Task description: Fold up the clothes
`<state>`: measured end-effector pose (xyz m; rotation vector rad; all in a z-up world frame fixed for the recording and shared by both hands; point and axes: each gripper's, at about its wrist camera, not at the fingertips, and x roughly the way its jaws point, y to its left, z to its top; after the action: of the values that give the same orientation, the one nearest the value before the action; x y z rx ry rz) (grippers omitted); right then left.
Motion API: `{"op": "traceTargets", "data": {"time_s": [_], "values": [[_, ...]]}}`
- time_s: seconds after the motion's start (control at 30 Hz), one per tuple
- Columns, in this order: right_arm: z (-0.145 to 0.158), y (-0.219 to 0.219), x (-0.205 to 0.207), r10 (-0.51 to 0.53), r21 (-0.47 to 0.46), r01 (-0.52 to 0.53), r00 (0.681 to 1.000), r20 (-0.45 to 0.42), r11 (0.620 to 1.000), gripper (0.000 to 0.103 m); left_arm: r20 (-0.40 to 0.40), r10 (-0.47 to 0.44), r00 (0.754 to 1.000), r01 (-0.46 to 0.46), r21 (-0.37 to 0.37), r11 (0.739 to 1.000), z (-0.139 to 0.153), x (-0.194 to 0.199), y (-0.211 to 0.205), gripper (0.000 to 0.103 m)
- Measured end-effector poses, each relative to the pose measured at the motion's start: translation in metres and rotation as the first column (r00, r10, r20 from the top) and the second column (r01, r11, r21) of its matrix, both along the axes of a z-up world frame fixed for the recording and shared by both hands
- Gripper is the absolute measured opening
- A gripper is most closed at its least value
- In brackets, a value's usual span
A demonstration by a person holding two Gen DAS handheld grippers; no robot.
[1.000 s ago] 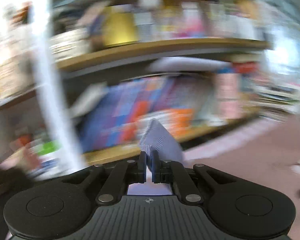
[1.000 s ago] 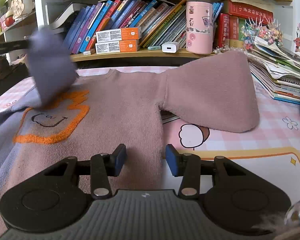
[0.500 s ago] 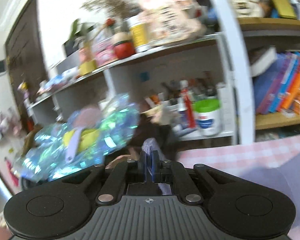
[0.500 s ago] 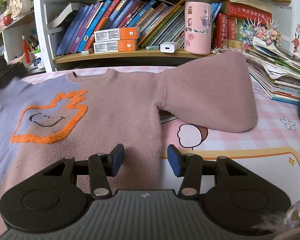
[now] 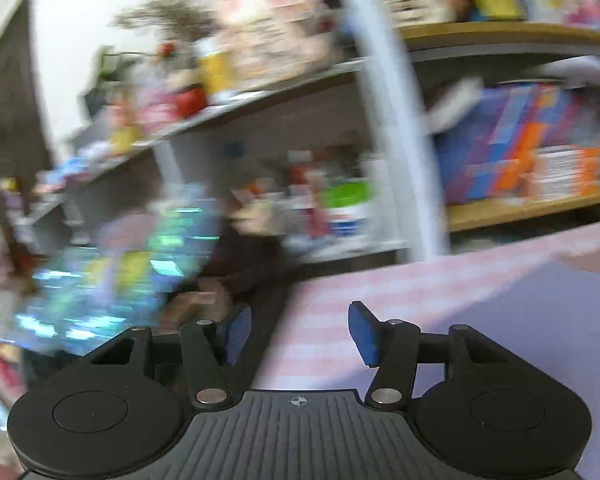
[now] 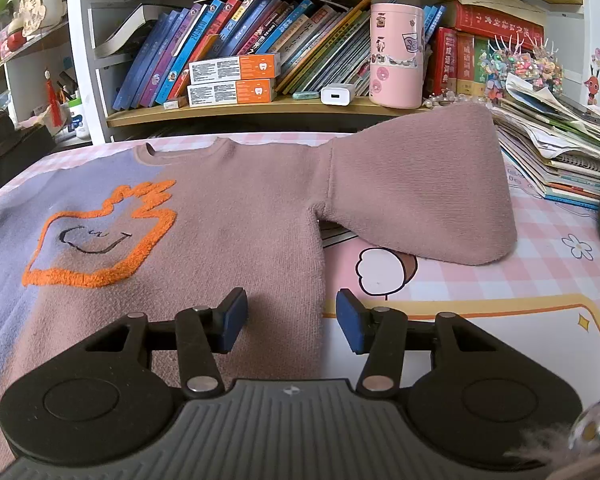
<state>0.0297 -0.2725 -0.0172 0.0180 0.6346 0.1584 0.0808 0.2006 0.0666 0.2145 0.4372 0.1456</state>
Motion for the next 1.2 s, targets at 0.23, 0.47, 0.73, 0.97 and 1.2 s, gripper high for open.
{"op": "traceTargets", "data": {"time_s": [0.23,0.47,0.73,0.97,1.2], "values": [[0.012,-0.019,0.0,-0.067,0.061,0.066,0.997,0.026,0.996,0.054,-0.089,-0.402,0.911,0.383,-0.173,0.907,-0.041,-0.034,-0.119,0.055],[0.036,-0.092,0.022,-0.267,0.122,0.262,0.963,0.026,0.957,0.087,-0.201,-0.529,0.824,0.519,-0.104,0.848,-0.065,-0.059,-0.171,0.081],[0.028,-0.1,0.065,-0.242,-0.022,0.244,0.969,0.054,0.97,0.081,-0.221,-0.506,0.834,0.491,-0.124,0.862,-0.073,-0.054,-0.165,0.096],[0.036,-0.061,0.07,-0.171,-0.107,0.196,0.964,0.206,0.975,0.011,-0.232,-0.502,0.833,0.475,-0.167,0.864,-0.074,-0.047,-0.16,0.099],[0.035,0.074,0.029,0.471,-0.254,-0.424,0.866,0.167,0.87,0.086,-0.227,-0.495,0.838,0.475,-0.143,0.869,-0.074,-0.05,-0.162,0.099]]}}
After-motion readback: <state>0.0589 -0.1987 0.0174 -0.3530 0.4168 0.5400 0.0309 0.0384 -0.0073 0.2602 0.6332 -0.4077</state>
